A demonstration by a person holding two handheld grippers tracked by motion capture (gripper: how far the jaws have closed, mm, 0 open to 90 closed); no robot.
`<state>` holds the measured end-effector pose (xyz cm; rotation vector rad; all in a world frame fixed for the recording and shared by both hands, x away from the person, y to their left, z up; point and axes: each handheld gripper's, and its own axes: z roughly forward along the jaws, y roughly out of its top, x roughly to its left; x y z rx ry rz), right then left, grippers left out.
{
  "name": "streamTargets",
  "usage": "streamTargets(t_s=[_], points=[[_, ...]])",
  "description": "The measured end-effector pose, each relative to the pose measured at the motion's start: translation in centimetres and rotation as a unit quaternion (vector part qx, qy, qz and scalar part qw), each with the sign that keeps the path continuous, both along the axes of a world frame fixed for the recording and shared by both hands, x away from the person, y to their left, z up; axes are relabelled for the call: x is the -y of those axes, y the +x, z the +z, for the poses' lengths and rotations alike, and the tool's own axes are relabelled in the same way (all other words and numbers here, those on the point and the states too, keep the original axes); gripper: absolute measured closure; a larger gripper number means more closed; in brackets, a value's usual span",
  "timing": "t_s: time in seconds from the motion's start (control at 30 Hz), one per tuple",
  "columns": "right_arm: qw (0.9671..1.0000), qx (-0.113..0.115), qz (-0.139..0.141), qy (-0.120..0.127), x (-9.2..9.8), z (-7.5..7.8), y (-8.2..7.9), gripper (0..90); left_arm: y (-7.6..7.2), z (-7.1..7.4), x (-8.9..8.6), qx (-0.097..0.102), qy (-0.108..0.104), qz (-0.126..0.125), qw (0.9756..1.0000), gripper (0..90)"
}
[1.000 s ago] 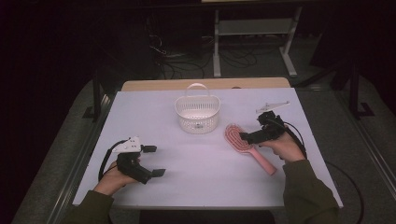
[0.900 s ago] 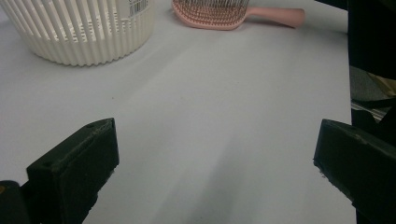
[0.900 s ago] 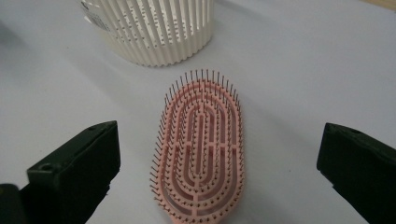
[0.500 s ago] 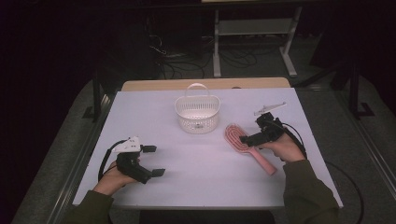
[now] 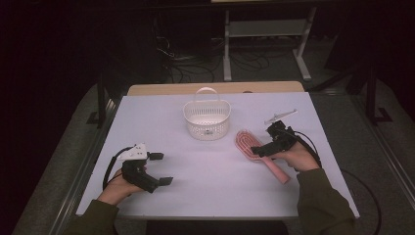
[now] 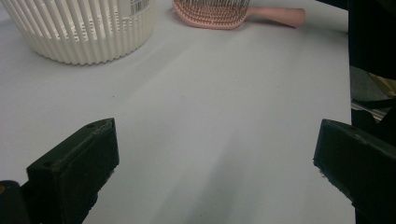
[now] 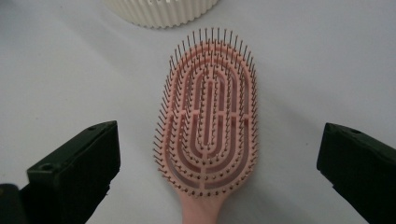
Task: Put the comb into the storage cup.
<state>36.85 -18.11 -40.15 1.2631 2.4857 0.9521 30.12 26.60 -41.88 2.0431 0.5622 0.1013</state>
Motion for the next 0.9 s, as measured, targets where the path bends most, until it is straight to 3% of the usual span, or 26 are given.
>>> streamTargets(t_s=[0.9], points=[[0.9996,-0.022,0.011,-0.015,-0.1,-1.5,-0.7,0.0,0.0,0.0,0.1,0.000,0.002,-0.002,1.0000,0.0]])
